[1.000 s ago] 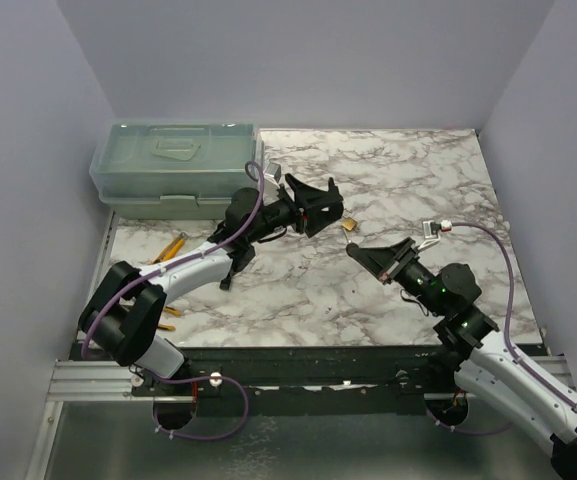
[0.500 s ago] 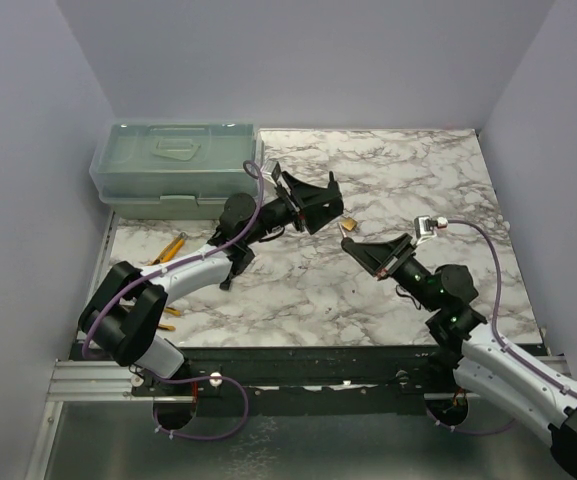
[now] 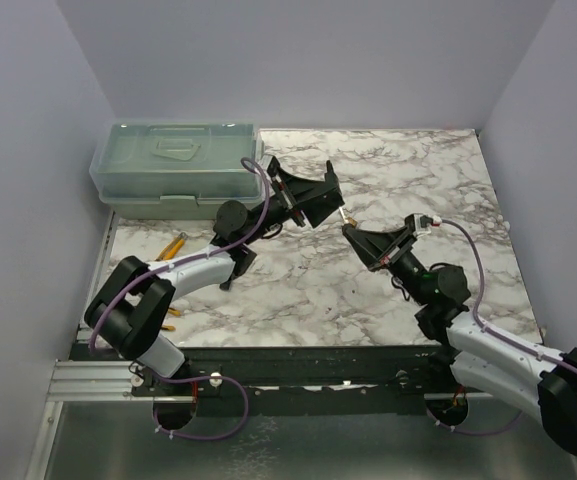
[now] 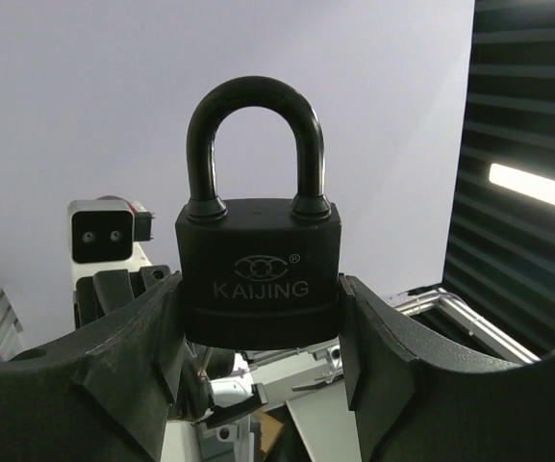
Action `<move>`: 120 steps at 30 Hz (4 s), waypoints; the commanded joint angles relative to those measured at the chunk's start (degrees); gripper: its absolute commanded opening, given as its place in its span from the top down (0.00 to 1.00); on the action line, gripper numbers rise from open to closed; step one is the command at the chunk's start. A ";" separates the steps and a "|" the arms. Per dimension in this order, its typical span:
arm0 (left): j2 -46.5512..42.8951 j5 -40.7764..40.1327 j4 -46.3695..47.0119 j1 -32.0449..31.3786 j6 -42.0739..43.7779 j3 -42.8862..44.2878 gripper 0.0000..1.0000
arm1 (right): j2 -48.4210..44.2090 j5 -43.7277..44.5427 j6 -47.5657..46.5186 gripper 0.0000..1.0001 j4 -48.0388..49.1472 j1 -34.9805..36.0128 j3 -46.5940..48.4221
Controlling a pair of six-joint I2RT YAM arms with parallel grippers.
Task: Unlock with the key
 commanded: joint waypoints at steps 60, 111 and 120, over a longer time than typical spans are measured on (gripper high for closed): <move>8.12 -7.93 22.09 0.81 -1.45 3.31 1.00 | 23.37 5.75 26.80 1.00 25.56 1.69 6.96; 11.01 -11.62 29.08 0.50 13.89 3.47 1.00 | 28.25 6.83 38.52 1.00 22.84 1.69 14.39; 10.91 -11.59 29.03 1.55 14.31 3.49 1.00 | 27.77 6.96 38.57 1.00 23.89 1.66 13.66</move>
